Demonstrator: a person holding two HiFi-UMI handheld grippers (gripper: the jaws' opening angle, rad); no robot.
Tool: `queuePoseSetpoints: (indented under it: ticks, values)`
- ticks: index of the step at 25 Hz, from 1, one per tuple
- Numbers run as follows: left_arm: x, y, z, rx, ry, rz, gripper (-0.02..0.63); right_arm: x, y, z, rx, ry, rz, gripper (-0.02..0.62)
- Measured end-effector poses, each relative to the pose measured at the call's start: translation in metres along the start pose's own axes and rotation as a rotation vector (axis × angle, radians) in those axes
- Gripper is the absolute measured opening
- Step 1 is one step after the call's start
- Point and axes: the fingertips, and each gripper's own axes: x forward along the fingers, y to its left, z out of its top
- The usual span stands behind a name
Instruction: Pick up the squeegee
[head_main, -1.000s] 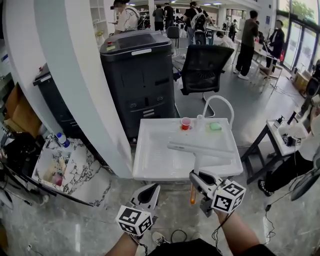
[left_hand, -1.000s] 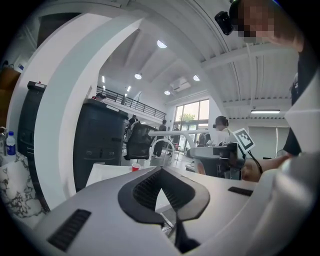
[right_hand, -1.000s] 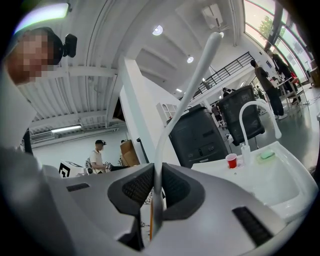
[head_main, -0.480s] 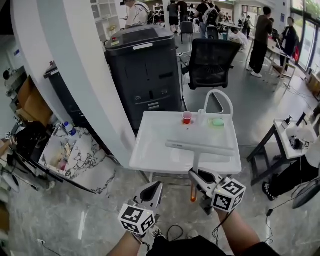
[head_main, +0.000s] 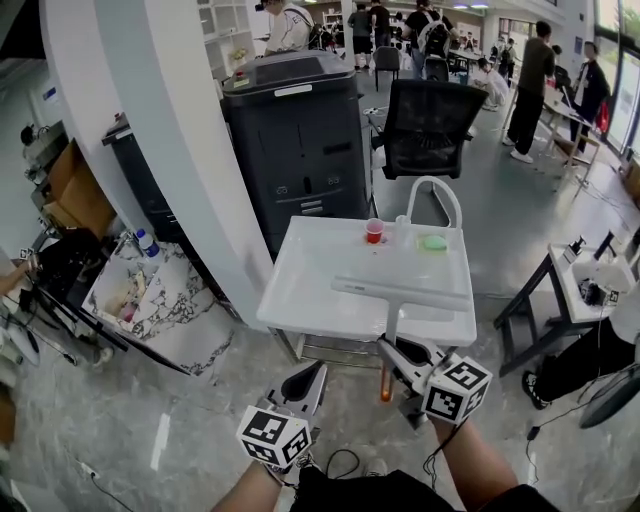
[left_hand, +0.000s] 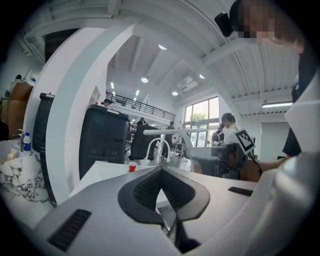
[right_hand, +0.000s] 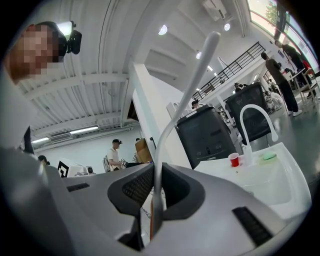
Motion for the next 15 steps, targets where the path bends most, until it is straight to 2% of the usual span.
queuePoseSetpoints:
  ticks: [15]
  values:
    - [-0.007, -0.028, 0.0, 0.004, -0.025, 0.006, 0.015, -0.026, 0.007, 0.0, -0.021, 0.003, 0.012, 0.055]
